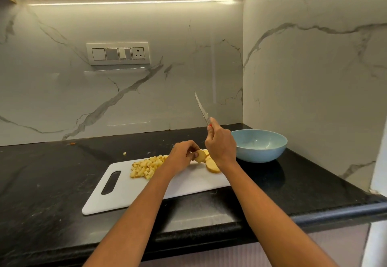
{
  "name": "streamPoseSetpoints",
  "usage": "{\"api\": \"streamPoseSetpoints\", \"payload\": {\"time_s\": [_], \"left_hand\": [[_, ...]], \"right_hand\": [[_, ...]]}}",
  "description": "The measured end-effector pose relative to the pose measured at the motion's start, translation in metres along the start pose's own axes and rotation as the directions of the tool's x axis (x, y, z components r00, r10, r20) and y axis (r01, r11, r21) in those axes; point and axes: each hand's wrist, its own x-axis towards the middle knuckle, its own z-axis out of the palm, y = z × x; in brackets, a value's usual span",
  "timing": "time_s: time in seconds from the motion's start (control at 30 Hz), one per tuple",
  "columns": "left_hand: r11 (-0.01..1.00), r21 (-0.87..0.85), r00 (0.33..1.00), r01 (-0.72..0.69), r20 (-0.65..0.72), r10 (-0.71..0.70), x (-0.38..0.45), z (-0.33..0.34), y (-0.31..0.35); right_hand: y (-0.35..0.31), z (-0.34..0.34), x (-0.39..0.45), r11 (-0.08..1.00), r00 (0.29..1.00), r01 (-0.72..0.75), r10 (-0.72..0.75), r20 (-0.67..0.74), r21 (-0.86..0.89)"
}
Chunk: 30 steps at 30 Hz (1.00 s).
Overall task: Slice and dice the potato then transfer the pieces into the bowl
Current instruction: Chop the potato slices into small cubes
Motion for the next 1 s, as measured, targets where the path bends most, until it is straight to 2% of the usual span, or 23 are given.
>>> {"api": "streamPoseSetpoints", "payload": {"time_s": [0.17,0.3,0.57,0.77,0.9,1.0], "left_hand": [[0.997,-0.068,1.0,0.023,0.001,-0.023,0.004,0.0,-0.006],[0.994,-0.099,0.997,0.041,-0.067,-0.048,0.004,-0.001,-0.007],[0.985,-0.17,0.98,-0.038,-0.198,0.004,0.002,-0.006,-0.009],[0.975,-0.21,0.984,-0.068,-0.174,0.031,-0.013,-0.012,-0.006],[0.982,-0.179,0.992,-0.065,-0.119,0.044,-0.036,-0.013,0.003],[0.994,0.021,0.991,-0.107,-0.084,0.109,-0.058,-0.011,0.008]], "right_hand": [[0.001,0.0,-0.001,1.0,1.0,0.009,-0.009,0.007,-0.009],[0.002,0.001,0.0,1.0,1.0,0.005,-0.005,0.024,-0.019],[0.004,0.002,0.0,1.0,1.0,-0.007,0.007,0.031,-0.018],[0.004,0.0,-0.002,1.0,0.999,-0.017,0.017,0.038,0.003],[0.003,-0.008,-0.007,0.999,0.999,-0.027,0.025,0.043,0.038],[0.0,-0.016,-0.015,0.997,0.997,-0.05,0.047,0.066,0.051]]}}
